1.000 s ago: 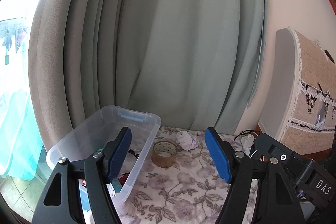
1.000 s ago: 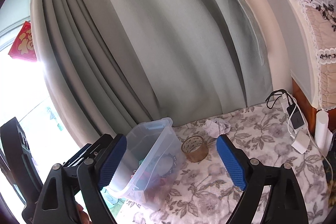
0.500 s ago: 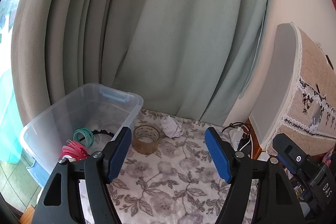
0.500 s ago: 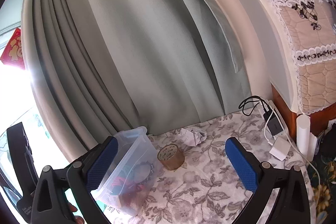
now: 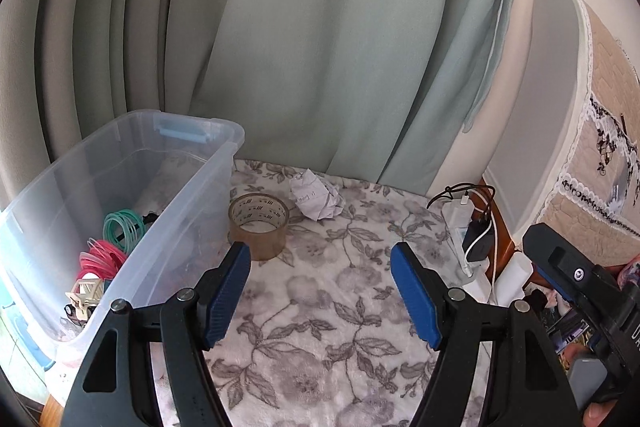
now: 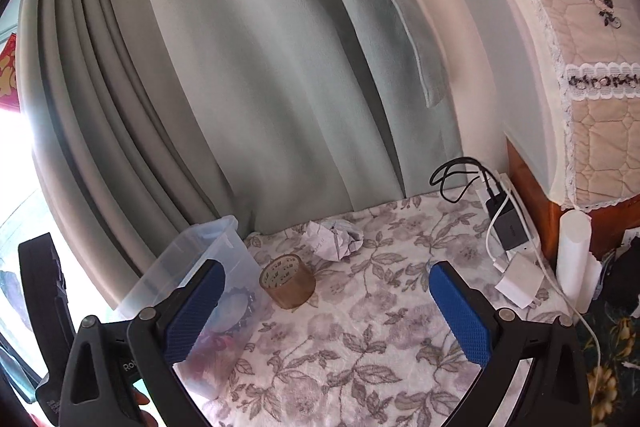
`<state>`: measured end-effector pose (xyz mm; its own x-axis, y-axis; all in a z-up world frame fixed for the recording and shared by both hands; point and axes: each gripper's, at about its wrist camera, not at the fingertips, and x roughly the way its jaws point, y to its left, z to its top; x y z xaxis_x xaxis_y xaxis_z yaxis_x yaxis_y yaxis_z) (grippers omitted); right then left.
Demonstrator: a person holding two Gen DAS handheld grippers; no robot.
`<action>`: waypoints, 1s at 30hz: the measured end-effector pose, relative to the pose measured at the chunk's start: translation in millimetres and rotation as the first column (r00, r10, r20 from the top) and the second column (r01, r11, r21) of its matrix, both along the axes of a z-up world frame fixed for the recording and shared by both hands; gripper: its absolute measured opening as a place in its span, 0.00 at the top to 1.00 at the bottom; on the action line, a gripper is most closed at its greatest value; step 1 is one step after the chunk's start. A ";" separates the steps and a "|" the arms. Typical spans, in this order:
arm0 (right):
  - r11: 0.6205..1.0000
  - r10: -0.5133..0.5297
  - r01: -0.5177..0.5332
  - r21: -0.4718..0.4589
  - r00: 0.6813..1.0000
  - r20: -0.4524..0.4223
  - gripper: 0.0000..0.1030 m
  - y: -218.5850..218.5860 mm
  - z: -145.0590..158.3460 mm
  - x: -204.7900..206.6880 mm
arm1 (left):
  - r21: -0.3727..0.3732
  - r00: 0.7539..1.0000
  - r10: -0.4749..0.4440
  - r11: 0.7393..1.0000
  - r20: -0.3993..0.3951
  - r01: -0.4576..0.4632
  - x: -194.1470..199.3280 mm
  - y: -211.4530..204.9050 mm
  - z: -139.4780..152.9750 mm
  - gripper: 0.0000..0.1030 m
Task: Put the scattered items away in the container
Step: 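Withdraw both tools from the box toward the tape roll and crumpled paper, then lower the left tool around the tape roll while the right tool approaches the crumpled paper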
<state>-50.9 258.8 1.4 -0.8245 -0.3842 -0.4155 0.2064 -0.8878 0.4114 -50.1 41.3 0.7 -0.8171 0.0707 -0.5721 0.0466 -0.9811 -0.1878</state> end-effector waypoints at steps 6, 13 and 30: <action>0.995 0.068 -0.074 0.070 0.994 0.088 0.00 -8.6 -21.0 -31.8 | -0.046 1.000 0.009 0.999 0.003 -0.009 -25.6 7.1 -20.5 0.29; 0.987 0.109 -0.124 0.101 0.984 0.144 0.00 -21.9 -35.7 -67.2 | -0.016 0.997 0.060 0.998 0.042 -0.059 -62.2 -0.4 -45.3 0.29; 0.939 0.236 -0.277 0.204 0.950 0.203 0.00 -62.5 -48.3 -168.2 | -0.138 0.988 0.152 0.979 0.014 -0.148 -131.5 -2.9 -94.2 0.29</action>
